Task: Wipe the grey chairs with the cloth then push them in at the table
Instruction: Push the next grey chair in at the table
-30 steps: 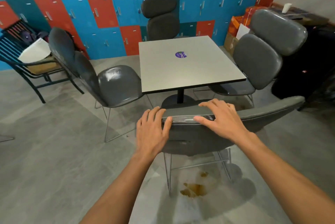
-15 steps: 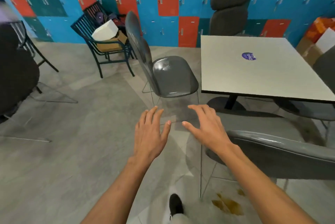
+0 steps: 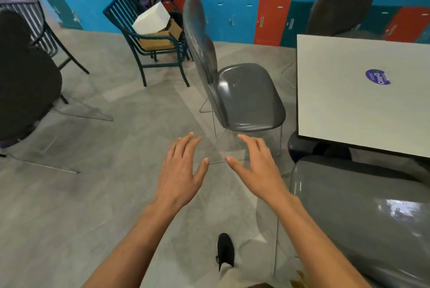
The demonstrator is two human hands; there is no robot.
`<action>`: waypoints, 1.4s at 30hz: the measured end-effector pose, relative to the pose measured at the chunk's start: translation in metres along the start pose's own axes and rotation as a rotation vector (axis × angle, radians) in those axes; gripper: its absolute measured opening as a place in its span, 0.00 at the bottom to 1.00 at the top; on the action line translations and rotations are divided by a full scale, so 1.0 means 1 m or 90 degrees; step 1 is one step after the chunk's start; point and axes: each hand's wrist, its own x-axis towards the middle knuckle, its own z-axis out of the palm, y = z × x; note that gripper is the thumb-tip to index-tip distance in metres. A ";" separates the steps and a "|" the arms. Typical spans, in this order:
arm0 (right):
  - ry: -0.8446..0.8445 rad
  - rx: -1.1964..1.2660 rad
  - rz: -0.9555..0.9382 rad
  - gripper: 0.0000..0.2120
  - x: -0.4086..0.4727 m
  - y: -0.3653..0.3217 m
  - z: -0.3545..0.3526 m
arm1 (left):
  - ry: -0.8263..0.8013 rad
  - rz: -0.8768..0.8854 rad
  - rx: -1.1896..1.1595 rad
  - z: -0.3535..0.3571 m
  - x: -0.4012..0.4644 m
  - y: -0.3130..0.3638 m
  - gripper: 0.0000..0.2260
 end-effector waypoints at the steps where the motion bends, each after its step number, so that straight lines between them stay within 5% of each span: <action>1: 0.002 0.012 0.003 0.32 0.013 -0.001 0.000 | -0.001 0.008 -0.006 -0.003 0.013 -0.003 0.25; 20: 0.047 0.055 0.057 0.30 0.262 -0.068 0.066 | -0.007 0.022 -0.107 -0.041 0.278 -0.141 0.24; 33: 0.309 -0.016 0.198 0.24 0.414 -0.145 0.104 | -0.069 0.196 -0.132 -0.093 0.506 -0.228 0.24; 42: 0.227 -0.074 0.291 0.25 0.507 -0.153 0.103 | -0.097 0.317 -0.123 -0.063 0.637 -0.227 0.24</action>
